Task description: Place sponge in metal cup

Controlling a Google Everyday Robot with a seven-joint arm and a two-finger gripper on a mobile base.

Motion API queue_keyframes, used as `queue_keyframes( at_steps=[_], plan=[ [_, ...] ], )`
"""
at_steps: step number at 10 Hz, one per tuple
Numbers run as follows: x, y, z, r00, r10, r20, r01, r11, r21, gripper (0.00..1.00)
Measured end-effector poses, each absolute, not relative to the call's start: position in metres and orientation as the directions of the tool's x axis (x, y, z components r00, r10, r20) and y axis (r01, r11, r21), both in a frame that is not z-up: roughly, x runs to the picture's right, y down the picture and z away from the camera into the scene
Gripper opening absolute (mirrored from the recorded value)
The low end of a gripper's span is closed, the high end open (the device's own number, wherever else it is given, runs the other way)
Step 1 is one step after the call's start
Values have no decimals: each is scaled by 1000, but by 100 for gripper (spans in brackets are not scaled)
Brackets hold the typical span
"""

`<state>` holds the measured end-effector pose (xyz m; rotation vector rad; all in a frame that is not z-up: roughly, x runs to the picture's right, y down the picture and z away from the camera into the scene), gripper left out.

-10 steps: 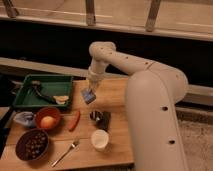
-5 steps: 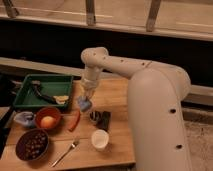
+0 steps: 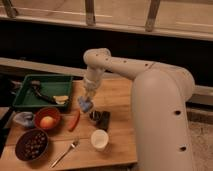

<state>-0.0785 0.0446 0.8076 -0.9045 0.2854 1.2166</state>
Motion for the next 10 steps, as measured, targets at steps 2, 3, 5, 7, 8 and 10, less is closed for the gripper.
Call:
queue_keyframes(
  at_steps=[2, 3, 5, 7, 8, 10],
  plan=[
    [-80, 46, 803, 361, 687, -630, -896, 68, -439, 9],
    [-75, 46, 796, 352, 695, -627, -899, 66, -432, 9],
    [-53, 48, 780, 315, 719, -620, -913, 49, -406, 9],
    [-38, 53, 770, 274, 735, -620, -925, 24, -380, 9],
    [-35, 56, 769, 262, 736, -625, -927, 12, -374, 9],
    [-25, 64, 770, 231, 736, -636, -931, -24, -365, 9]
  ],
)
